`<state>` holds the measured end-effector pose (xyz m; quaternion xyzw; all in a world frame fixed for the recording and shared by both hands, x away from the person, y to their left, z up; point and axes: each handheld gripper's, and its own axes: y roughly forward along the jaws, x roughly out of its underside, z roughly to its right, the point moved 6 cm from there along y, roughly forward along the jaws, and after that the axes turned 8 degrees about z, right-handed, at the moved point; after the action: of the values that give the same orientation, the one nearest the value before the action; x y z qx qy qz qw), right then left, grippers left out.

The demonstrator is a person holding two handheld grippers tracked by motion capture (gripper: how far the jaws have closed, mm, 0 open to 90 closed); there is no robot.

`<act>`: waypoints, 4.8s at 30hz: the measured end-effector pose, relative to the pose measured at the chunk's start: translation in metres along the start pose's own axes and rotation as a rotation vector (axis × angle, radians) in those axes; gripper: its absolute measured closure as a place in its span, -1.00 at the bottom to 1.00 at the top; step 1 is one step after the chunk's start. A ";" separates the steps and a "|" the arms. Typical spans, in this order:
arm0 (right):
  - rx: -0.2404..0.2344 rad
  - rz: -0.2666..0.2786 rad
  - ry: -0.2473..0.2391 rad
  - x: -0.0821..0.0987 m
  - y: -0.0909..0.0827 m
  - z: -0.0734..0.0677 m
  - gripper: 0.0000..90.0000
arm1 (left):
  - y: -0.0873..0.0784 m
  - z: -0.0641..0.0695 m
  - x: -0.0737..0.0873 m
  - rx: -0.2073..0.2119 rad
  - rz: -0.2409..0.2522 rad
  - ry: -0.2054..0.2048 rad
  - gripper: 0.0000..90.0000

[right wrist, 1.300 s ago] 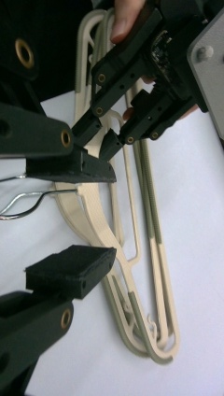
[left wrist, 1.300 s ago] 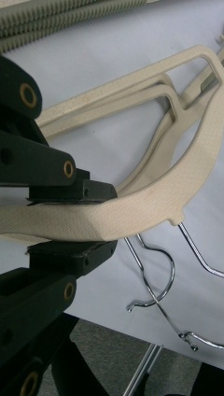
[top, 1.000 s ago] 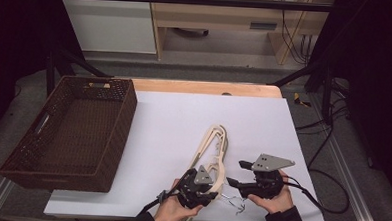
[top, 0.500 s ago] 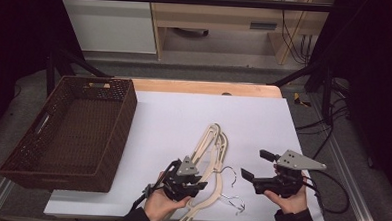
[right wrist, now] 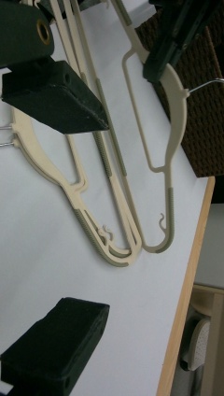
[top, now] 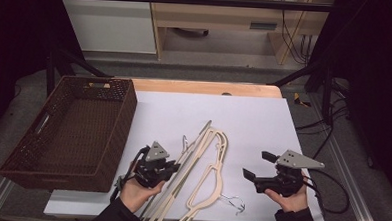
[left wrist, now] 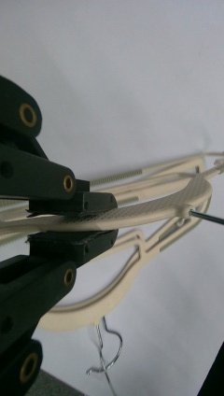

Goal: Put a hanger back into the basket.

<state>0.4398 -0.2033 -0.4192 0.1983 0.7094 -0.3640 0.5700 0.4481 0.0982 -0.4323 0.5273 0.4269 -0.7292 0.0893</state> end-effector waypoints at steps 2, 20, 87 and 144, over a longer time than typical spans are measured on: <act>0.004 -0.004 0.005 0.001 0.001 0.001 -0.76 | -0.003 -0.008 0.001 -0.019 -0.002 -0.016 0.84; 0.014 -0.003 0.003 0.001 -0.002 0.004 -0.76 | -0.059 -0.025 -0.030 0.011 0.137 0.020 0.92; 0.026 -0.037 -0.004 0.007 0.006 0.003 -0.81 | -0.177 -0.268 -0.011 -0.283 0.023 0.075 0.92; 0.002 -0.059 -0.001 0.012 0.014 -0.003 -0.76 | -0.130 -0.139 -0.026 -0.208 0.325 -0.028 -0.81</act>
<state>0.4446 -0.1938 -0.4345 0.1776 0.7144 -0.3815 0.5590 0.4796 0.2698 -0.3531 0.5671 0.4078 -0.6644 0.2659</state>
